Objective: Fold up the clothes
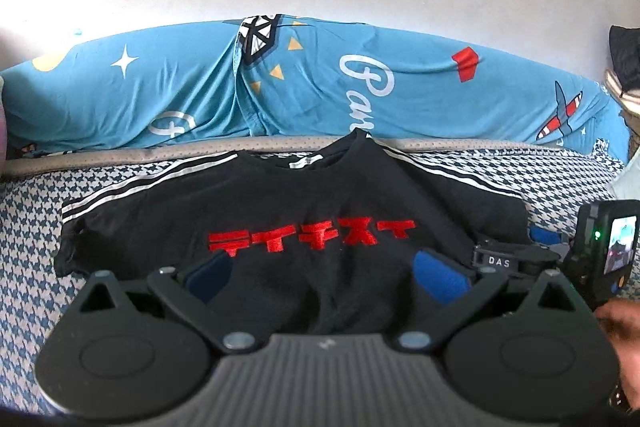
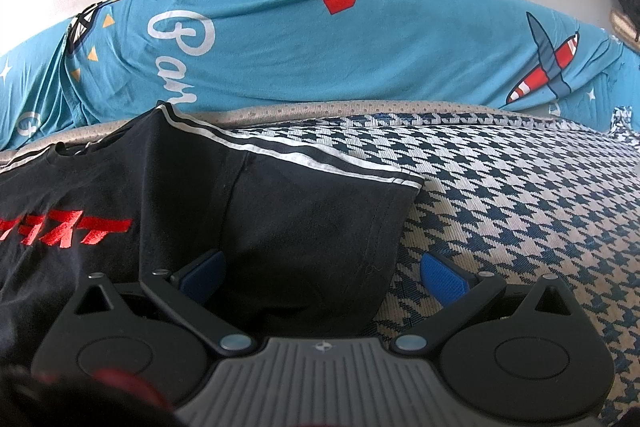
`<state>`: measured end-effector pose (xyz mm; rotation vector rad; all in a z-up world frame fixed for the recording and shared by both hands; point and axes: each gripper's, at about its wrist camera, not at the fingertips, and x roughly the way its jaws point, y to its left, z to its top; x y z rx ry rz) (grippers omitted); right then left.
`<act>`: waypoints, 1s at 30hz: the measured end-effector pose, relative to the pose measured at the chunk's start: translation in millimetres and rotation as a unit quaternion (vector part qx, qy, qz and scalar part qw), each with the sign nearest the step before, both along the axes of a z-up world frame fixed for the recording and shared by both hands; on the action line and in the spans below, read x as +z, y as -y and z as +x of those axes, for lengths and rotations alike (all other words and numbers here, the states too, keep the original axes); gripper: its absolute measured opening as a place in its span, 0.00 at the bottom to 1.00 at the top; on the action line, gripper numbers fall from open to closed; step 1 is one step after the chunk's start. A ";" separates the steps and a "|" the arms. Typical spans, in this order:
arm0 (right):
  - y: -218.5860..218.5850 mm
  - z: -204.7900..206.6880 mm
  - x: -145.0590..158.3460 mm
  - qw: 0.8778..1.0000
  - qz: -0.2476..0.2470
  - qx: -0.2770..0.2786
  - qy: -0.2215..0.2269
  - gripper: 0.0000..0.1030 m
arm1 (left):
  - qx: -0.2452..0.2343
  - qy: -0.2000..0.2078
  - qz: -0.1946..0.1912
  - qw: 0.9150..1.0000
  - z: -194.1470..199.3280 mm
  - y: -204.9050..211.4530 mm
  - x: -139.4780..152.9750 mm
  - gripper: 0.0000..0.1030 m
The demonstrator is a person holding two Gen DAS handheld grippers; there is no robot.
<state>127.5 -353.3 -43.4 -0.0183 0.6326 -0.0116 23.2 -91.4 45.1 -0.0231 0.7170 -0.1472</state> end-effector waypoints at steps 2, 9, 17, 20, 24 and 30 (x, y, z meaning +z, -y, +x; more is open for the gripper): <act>-0.1 0.1 0.0 1.000 0.000 0.000 0.000 1.00 | 0.000 0.000 0.000 1.000 -0.5 -0.9 1.1 0.99; -0.3 0.4 1.4 1.000 0.003 -0.003 -0.001 1.00 | 0.006 -0.001 0.002 1.000 -1.0 -2.1 1.5 0.99; 0.7 -21.9 25.9 0.990 0.114 -0.074 -0.044 1.00 | 0.027 -0.008 0.001 1.000 3.2 -13.3 4.6 1.00; -4.0 -37.5 38.3 0.983 0.154 -0.087 -0.050 1.00 | 0.046 -0.009 0.002 0.999 3.8 -24.0 7.1 1.00; -17.6 -54.5 56.5 0.990 0.124 -0.052 -0.048 1.00 | 0.055 -0.010 0.009 0.998 -0.7 -35.2 9.1 1.00; -32.2 -76.2 74.5 0.995 0.090 -0.006 -0.046 1.00 | 0.067 -0.023 0.021 0.997 -13.8 -54.9 4.7 1.00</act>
